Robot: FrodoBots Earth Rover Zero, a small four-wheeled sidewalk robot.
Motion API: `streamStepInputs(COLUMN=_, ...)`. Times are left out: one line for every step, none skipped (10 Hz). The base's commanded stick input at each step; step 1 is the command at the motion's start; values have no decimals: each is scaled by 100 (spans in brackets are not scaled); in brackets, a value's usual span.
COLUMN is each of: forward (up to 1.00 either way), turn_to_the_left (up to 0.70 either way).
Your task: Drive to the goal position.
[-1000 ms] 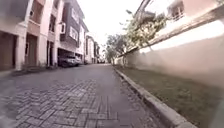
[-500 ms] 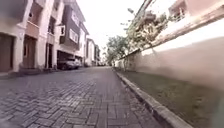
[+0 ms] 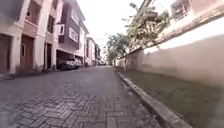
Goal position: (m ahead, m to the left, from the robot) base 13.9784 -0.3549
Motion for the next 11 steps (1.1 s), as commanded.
streamStepInputs(forward=70, turn_to_the_left=0)
streamStepInputs(forward=70, turn_to_the_left=0)
streamStepInputs(forward=70, turn_to_the_left=35)
streamStepInputs(forward=70, turn_to_the_left=29)
streamStepInputs(forward=70, turn_to_the_left=5)
streamStepInputs(forward=70, turn_to_the_left=0)
streamStepInputs(forward=70, turn_to_the_left=0)
streamStepInputs(forward=70, turn_to_the_left=0)
streamStepInputs(forward=70, turn_to_the_left=0)
streamStepInputs(forward=70, turn_to_the_left=0)
streamStepInputs(forward=70, turn_to_the_left=0)
